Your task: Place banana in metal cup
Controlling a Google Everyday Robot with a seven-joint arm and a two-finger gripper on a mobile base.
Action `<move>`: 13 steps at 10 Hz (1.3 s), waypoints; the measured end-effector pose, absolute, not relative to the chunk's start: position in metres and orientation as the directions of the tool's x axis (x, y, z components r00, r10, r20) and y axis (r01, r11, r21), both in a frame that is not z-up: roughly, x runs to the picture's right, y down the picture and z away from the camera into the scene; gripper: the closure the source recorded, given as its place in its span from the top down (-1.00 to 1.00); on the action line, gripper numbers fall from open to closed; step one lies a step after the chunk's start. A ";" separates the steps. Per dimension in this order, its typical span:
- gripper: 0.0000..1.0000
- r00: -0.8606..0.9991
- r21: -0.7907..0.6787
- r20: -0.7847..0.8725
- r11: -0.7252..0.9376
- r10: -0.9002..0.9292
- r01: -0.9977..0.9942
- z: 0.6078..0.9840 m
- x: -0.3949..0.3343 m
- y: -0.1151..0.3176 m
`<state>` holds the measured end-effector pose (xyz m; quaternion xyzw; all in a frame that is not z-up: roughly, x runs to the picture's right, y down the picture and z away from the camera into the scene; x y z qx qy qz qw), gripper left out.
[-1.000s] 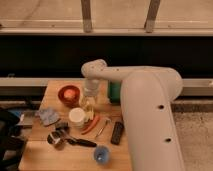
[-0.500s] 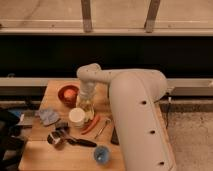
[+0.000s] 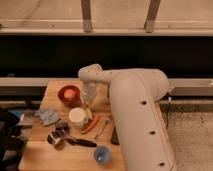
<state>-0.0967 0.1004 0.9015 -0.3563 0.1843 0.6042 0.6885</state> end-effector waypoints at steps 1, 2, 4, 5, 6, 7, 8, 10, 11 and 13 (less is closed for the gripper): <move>-0.92 0.193 -0.262 -0.679 0.011 0.708 -0.965 0.899 -0.093 0.096; -0.92 0.182 -0.257 -0.672 0.005 0.717 -0.966 0.897 -0.089 0.091; -0.92 0.161 -0.257 -0.638 -0.011 0.753 -0.966 0.885 -0.082 0.067; -0.92 0.155 -0.260 -0.620 -0.015 0.769 -0.965 0.879 -0.080 0.056; -0.92 0.147 -0.267 -0.588 -0.020 0.795 -0.963 0.868 -0.078 0.038; -0.92 0.142 -0.276 -0.556 -0.021 0.819 -0.961 0.857 -0.077 0.020; -0.92 0.140 -0.288 -0.521 -0.018 0.842 -0.958 0.844 -0.076 0.003; -0.92 0.155 -0.323 -0.461 -0.003 0.874 -0.946 0.819 -0.080 -0.024; -0.92 0.176 -0.353 -0.416 0.020 0.892 -0.935 0.801 -0.084 -0.040; -0.92 0.227 -0.417 -0.351 0.065 0.909 -0.907 0.767 -0.098 -0.056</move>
